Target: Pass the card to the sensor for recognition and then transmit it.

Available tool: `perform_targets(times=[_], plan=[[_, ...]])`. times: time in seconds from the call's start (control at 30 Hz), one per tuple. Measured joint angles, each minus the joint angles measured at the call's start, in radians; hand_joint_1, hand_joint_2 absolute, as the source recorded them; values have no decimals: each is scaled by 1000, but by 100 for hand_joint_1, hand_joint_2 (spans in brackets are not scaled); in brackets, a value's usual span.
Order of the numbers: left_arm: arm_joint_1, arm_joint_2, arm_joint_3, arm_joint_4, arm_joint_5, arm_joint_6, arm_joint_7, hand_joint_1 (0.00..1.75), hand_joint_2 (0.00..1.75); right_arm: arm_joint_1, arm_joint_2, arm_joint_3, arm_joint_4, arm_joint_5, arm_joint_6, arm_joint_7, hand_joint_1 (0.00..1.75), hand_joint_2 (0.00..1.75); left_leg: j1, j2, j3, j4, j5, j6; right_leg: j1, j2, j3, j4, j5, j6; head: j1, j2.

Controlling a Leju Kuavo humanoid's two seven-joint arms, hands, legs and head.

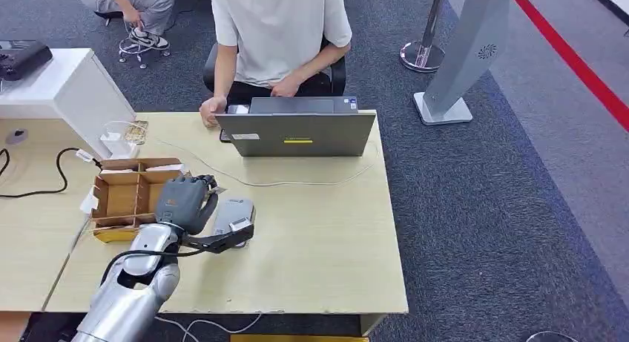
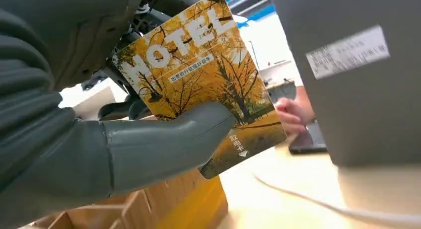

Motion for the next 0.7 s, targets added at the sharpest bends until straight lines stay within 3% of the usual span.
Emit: perform_targets(times=[0.33,0.47,0.5,0.53,0.7], plan=[[-1,2,-3,3,4,-5,-3,175,175,0,0,0,0,0,0,0,0,0,0,0,0,0,0,0,0,0,0,0,0,0,0,0],[-8,10,-73,51,28,-32,-31,175,175,-1,0,0,0,15,1,3,0,0,0,0,0,0,0,0,0,0,0,0,0,0,0,0],[-14,13,-91,64,35,-58,-29,175,175,-1,1,0,0,20,1,7,0,0,0,0,0,0,0,0,0,0,0,0,0,0,0,0],[-29,23,-127,118,56,-125,-23,175,175,-2,3,0,0,35,1,20,0,0,0,0,0,0,0,0,0,0,0,0,0,0,0,0],[-53,31,-147,150,64,-133,-23,175,175,-3,5,-1,0,38,1,23,0,0,0,-1,0,0,0,0,0,-1,1,0,0,0,0,0]])
